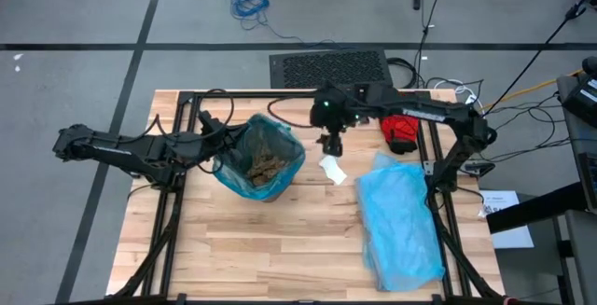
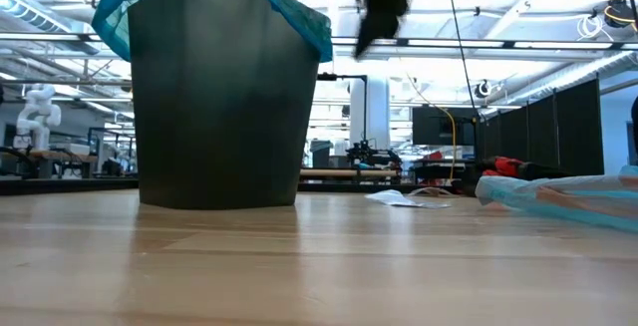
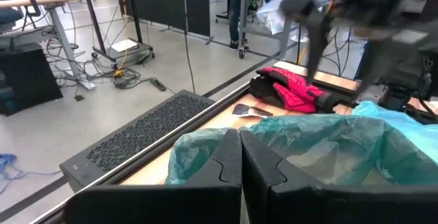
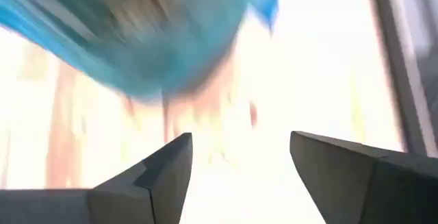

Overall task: Place trash/remove bag and relplace
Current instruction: Put the white paper into the trash bin

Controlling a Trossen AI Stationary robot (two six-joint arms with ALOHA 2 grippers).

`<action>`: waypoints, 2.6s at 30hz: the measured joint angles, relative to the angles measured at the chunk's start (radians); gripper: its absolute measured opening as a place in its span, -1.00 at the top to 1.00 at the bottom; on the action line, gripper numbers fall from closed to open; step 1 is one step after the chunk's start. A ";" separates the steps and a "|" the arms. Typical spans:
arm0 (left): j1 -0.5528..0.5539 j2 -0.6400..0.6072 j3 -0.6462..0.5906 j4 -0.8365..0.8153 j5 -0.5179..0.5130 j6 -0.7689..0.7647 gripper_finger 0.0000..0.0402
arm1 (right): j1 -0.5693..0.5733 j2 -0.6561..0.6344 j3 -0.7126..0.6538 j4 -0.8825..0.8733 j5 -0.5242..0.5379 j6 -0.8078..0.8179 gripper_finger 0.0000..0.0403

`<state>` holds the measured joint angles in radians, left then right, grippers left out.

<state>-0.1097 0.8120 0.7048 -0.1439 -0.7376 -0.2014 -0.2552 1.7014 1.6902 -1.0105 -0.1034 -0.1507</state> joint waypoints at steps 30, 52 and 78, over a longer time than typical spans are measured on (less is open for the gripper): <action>0.000 0.000 0.000 -0.030 0.000 -0.003 1.00 | -0.296 0.116 -0.773 0.744 -0.471 0.087 -0.12; 0.000 0.000 0.000 -0.030 -0.024 -0.040 1.00 | -0.183 0.120 -0.766 0.736 -0.388 0.180 0.97; 0.001 -0.001 0.000 -0.032 -0.083 -0.080 1.00 | -0.040 -0.291 -0.225 0.637 -0.022 0.082 1.00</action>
<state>-0.1089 0.8112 0.7048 -0.1757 -0.8204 -0.2813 -0.2949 1.4106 1.4648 -0.3735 -0.1255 -0.0682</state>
